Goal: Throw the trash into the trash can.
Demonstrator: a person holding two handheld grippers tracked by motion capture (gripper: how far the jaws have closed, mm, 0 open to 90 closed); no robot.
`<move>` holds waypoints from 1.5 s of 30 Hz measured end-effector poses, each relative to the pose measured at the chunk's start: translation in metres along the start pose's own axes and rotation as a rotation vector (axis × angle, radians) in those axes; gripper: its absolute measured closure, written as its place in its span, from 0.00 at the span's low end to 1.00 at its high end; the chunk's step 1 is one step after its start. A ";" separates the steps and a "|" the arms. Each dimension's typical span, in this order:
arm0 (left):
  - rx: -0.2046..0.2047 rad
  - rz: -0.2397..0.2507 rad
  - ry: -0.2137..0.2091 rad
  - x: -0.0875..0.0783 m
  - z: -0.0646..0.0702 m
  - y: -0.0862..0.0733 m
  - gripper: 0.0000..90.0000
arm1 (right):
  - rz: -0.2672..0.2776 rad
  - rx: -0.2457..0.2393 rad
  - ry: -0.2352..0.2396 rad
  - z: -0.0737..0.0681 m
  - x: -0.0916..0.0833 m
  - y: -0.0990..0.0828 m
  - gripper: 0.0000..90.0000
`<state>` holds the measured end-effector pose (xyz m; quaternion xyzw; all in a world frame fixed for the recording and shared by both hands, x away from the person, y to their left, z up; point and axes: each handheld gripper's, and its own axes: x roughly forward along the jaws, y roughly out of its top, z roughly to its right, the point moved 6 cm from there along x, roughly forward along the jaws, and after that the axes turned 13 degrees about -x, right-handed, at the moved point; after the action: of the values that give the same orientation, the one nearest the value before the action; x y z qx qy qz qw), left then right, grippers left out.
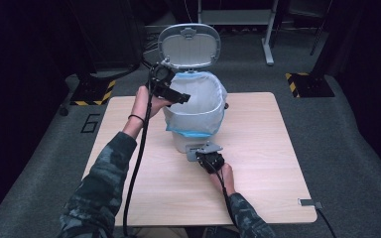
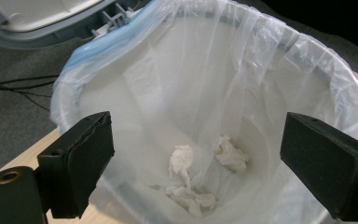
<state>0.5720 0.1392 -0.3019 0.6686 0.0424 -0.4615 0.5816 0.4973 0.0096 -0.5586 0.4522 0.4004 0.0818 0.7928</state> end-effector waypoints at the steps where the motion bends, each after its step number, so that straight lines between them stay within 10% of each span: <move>1: -0.006 0.017 -0.001 -0.007 -0.003 -0.004 0.10 | 0.004 -0.002 -0.003 0.001 0.000 0.000 1.00; 14: -0.033 0.055 0.027 -0.038 -0.031 -0.051 0.08 | 0.003 0.018 0.016 0.001 0.000 0.000 1.00; 30: -0.105 0.052 0.073 -0.033 -0.059 -0.128 0.06 | 0.002 0.009 0.016 0.001 0.001 0.000 1.00; 45: -0.151 0.057 0.098 -0.040 -0.068 -0.158 0.07 | 0.001 0.006 0.014 0.002 0.001 0.000 1.00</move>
<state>0.4942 0.2649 -0.3988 0.6456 0.0864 -0.4069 0.6404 0.4990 0.0092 -0.5582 0.4542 0.4061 0.0842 0.7884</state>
